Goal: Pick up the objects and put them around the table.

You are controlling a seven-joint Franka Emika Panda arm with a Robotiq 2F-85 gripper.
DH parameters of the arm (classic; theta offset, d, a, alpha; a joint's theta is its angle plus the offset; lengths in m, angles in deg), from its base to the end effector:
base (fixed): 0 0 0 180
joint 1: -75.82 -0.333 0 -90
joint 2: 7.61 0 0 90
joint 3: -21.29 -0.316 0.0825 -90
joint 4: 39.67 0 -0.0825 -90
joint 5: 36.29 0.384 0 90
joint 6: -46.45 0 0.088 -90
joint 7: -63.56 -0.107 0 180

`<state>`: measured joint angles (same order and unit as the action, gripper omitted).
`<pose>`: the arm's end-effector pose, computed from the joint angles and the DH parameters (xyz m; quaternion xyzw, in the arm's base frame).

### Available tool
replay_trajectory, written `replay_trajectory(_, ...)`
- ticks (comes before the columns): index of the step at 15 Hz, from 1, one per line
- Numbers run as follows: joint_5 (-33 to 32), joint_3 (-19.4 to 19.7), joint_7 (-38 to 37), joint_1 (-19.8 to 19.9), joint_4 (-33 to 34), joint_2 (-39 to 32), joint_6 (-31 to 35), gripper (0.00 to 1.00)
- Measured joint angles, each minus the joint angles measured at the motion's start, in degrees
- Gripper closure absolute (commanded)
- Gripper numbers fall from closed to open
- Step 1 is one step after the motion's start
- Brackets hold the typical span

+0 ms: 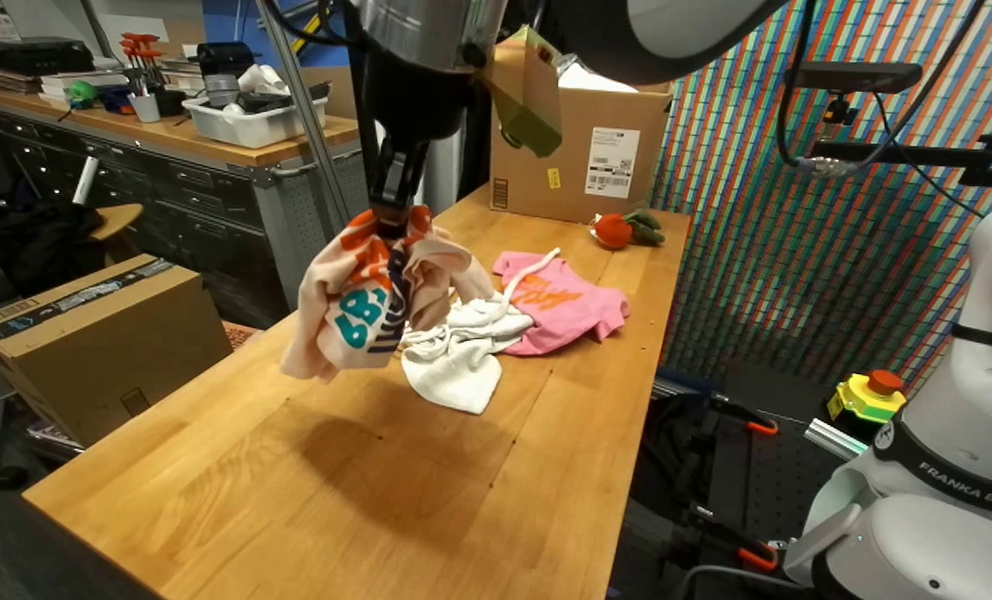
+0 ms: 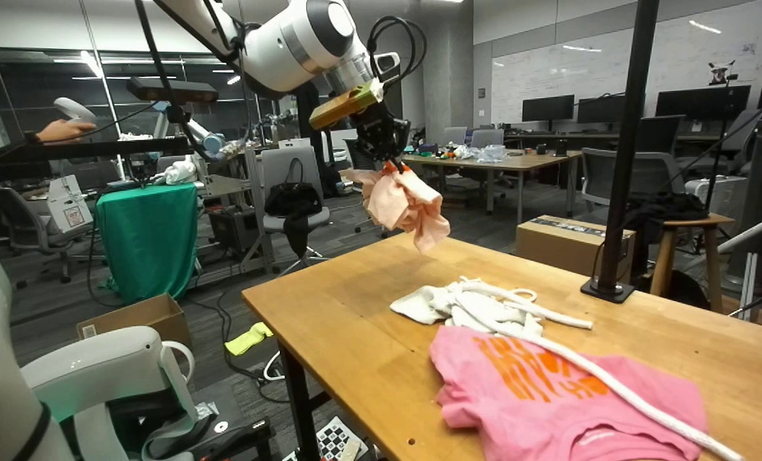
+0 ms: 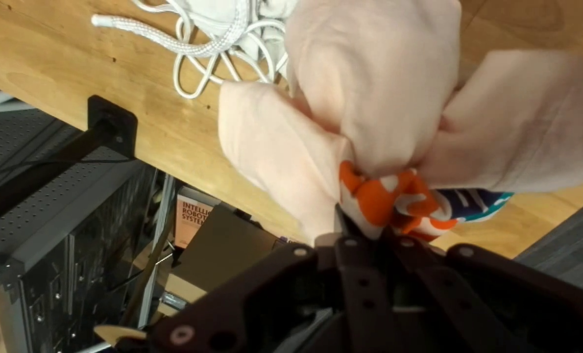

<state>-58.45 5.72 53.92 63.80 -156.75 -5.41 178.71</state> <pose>0.5081 0.2587 0.4900 0.9408 0.2570 0.1920 0.1095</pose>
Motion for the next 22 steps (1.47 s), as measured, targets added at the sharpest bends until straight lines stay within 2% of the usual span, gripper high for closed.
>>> replay_trajectory(3,-3.24,-1.43,-1.79,-2.02,1.98,-3.48,-2.46,0.93)
replay_trajectory(8,-6.39,-1.67,-4.53,-5.48,7.41,-9.80,-5.89,0.93)
replay_trajectory(14,-7.06,-0.24,-5.19,-8.87,21.14,-21.24,-8.15,0.93)
replay_trajectory(22,-6.70,5.42,-6.31,-14.28,39.53,-35.41,-7.21,0.92)
